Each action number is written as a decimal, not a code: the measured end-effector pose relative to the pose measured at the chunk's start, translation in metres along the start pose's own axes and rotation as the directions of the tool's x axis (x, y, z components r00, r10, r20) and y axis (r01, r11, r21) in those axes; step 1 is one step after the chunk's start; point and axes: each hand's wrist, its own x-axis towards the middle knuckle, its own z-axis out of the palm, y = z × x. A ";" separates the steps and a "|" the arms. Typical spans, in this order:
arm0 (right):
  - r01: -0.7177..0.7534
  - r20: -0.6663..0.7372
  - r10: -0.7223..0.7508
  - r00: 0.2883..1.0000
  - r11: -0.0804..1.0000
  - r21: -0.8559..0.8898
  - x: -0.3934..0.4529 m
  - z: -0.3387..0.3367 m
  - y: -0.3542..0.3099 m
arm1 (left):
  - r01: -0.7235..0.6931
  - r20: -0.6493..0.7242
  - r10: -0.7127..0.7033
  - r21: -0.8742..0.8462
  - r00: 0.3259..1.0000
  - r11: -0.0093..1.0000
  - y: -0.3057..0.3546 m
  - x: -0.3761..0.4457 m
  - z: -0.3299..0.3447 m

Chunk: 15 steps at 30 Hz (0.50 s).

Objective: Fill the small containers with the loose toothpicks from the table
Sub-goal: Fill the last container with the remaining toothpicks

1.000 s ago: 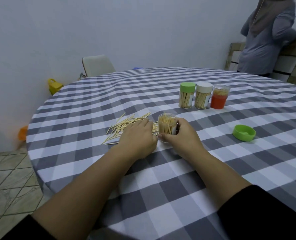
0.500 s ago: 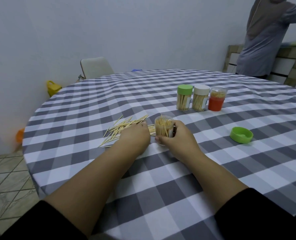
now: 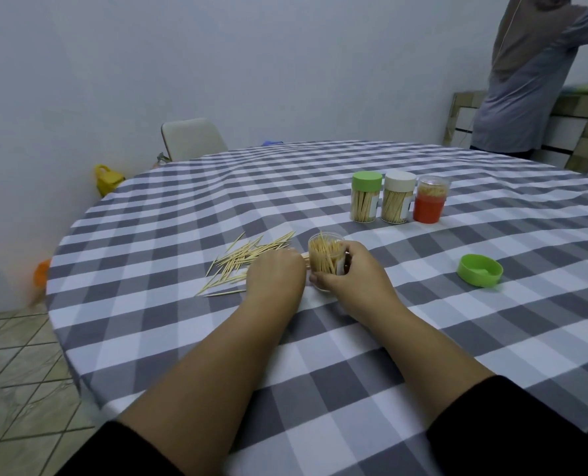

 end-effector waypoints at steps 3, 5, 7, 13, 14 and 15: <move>0.000 0.008 0.000 1.000 1.000 -0.002 0.000 -0.001 -0.001 | -0.028 -0.056 0.024 -0.084 0.998 0.996 -0.005 -0.001 0.007; -0.005 0.003 0.005 1.000 1.000 -0.011 0.000 -0.002 -0.001 | -0.055 -0.078 0.044 -0.132 0.996 0.990 -0.008 0.000 0.008; -0.010 -0.004 0.010 1.000 1.000 -0.009 0.000 -0.004 -0.001 | -0.054 -0.078 0.041 -0.180 0.996 0.982 -0.010 0.001 0.009; -0.004 -0.001 0.004 1.000 1.000 0.005 0.000 -0.006 -0.002 | 0.031 -0.082 -0.064 -0.346 0.995 0.938 -0.018 0.010 0.009; -0.005 0.003 0.004 1.000 1.000 0.004 -0.001 -0.006 -0.002 | 0.057 -0.092 -0.101 -0.396 0.991 0.916 -0.020 0.012 0.009; -0.004 0.007 0.004 1.000 1.000 0.000 -0.001 -0.005 -0.002 | 0.070 -0.123 -0.143 -0.467 0.982 0.882 -0.023 0.013 0.009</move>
